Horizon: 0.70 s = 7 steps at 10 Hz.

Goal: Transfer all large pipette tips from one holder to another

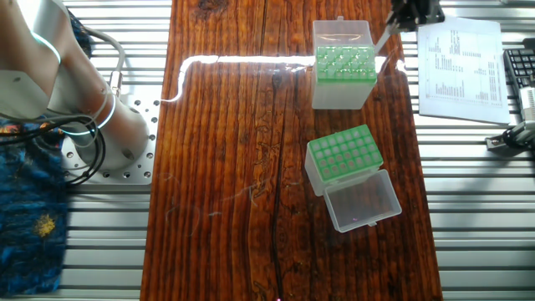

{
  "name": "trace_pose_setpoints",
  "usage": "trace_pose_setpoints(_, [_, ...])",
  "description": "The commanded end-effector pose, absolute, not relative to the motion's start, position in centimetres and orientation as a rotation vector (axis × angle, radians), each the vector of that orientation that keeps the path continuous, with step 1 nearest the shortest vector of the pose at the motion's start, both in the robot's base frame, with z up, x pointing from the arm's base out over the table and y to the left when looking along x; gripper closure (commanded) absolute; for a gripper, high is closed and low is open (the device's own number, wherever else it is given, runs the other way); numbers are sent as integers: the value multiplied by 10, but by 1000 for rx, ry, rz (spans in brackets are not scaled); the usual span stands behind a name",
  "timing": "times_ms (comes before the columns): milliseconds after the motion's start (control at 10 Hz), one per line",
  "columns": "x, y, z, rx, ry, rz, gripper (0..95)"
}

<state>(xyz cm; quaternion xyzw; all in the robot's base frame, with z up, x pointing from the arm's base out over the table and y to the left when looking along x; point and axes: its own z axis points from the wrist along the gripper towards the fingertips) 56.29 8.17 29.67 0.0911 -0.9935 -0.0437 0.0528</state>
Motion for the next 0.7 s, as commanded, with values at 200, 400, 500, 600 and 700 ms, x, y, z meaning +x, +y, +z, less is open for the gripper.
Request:
trace_pose_setpoints(200, [552, 86, 287, 272, -3029, -128, 950])
trace_pose_setpoints(400, [549, 88, 286, 256, -3026, -121, 950])
trace_pose_setpoints(500, [548, 88, 287, 257, -3026, -120, 950])
trace_pose_setpoints(600, [548, 88, 287, 257, -3025, -119, 950])
trace_pose_setpoints(700, [547, 88, 287, 257, -3024, -116, 950])
